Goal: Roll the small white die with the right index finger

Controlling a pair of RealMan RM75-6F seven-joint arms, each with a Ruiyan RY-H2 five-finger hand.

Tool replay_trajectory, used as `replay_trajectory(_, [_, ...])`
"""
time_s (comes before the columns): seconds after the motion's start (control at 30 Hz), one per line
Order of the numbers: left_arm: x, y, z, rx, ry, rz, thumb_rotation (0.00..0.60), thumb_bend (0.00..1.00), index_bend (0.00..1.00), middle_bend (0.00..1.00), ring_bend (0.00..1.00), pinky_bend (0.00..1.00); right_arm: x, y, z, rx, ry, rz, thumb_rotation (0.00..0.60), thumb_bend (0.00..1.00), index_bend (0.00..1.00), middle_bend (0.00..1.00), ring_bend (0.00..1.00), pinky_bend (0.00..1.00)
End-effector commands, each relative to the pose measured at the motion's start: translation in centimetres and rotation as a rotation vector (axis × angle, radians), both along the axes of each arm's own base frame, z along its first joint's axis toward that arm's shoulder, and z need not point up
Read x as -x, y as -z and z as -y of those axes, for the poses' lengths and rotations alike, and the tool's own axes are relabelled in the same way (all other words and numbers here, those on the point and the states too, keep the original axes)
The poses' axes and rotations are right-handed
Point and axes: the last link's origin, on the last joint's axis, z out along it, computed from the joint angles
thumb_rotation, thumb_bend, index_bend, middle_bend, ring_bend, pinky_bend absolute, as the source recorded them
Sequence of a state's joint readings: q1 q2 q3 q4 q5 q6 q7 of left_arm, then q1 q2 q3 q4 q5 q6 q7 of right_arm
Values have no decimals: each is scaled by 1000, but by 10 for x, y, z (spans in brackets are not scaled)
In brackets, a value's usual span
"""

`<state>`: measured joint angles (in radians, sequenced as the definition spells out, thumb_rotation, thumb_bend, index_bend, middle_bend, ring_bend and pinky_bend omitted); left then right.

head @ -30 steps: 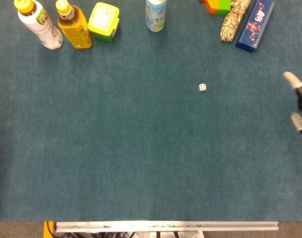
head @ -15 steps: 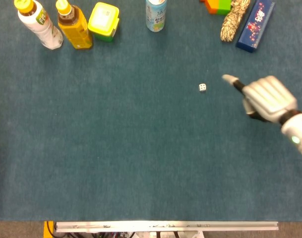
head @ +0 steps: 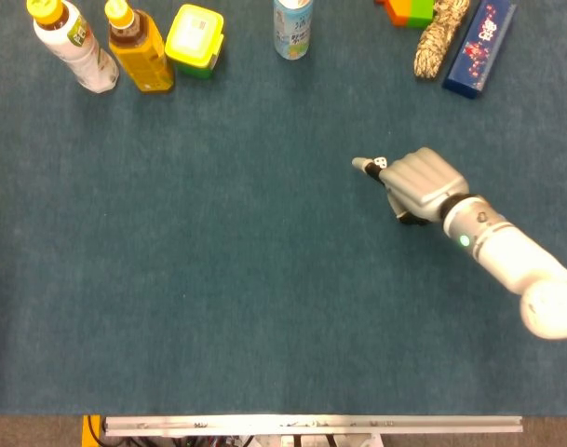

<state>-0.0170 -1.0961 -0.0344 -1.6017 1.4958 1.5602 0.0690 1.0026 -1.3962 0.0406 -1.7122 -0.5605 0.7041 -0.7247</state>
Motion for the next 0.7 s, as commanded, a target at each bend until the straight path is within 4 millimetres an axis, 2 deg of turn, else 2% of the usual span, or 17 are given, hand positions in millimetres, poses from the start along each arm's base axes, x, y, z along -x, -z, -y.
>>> replay_trajectory(0.03, [1,-1,1,-2,-3,0,600,203,189,218,236,84,4,10,3,-12,22,-23,600,888,0,1000,1000,1000])
replay_trajectory(0.4, [3,-3,4,-8,-8,-1,600,203,189,218,236,84,14,23,12,-6,68,-50,600,888,0,1000,1000,1000])
replay_trajectory(0.7, [4,-3,3,-9,-10,-2,600,203,189,218,236,84,20,17,13,17,85,-64,600,889,0,1000,1000,1000])
